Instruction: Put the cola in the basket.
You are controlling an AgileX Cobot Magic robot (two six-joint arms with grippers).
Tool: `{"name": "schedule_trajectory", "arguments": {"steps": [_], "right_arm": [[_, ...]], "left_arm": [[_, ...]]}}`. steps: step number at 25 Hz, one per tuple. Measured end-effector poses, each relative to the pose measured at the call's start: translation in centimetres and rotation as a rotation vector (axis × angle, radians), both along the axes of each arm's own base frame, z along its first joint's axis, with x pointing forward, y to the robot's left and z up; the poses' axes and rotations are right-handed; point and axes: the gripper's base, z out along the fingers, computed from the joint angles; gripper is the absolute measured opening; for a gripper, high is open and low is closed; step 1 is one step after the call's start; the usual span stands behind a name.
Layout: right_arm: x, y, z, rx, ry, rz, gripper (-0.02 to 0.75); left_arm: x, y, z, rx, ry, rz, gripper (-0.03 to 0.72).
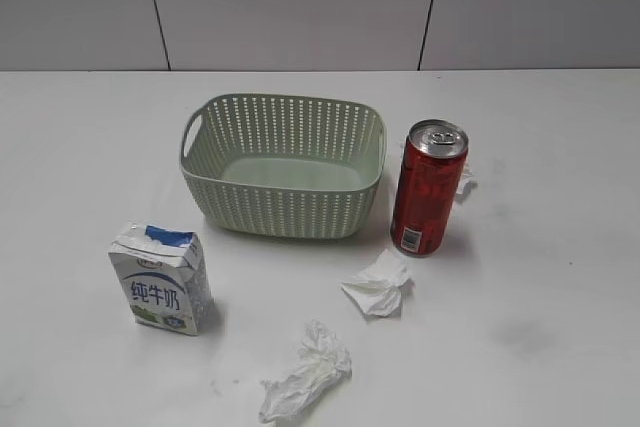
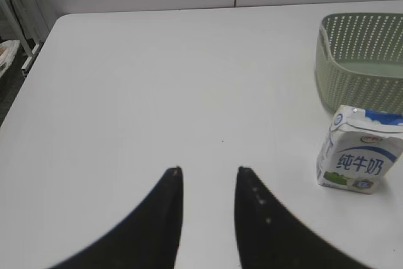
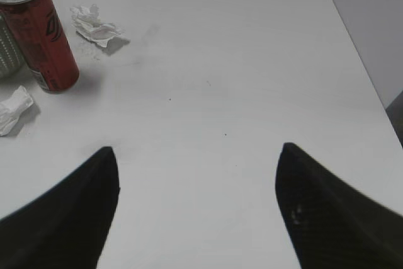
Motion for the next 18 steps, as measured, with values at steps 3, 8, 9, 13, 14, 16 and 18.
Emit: {"name": "schedule_trajectory", "arguments": {"steps": [3, 8, 9, 13, 14, 16, 18], "right_arm": [[0.00, 0.00, 0.00, 0.000, 0.000, 0.000, 0.585], [0.00, 0.00, 0.00, 0.000, 0.000, 0.000, 0.584], [0.00, 0.00, 0.00, 0.000, 0.000, 0.000, 0.584], [0.00, 0.00, 0.00, 0.000, 0.000, 0.000, 0.584], [0.00, 0.00, 0.00, 0.000, 0.000, 0.000, 0.584], [0.00, 0.02, 0.00, 0.002, 0.000, 0.001, 0.584], [0.00, 0.08, 0.01, 0.009, 0.000, 0.006, 0.584]], "left_arm": [[0.00, 0.00, 0.00, 0.000, 0.000, 0.000, 0.228], [0.00, 0.00, 0.00, 0.000, 0.000, 0.000, 0.228], [0.00, 0.00, 0.00, 0.000, 0.000, 0.000, 0.228], [0.00, 0.00, 0.00, 0.000, 0.000, 0.000, 0.228], [0.00, 0.00, 0.00, 0.000, 0.000, 0.000, 0.228], [0.00, 0.00, 0.00, 0.000, 0.000, 0.000, 0.228], [0.00, 0.00, 0.00, 0.000, 0.000, 0.000, 0.228]]}}
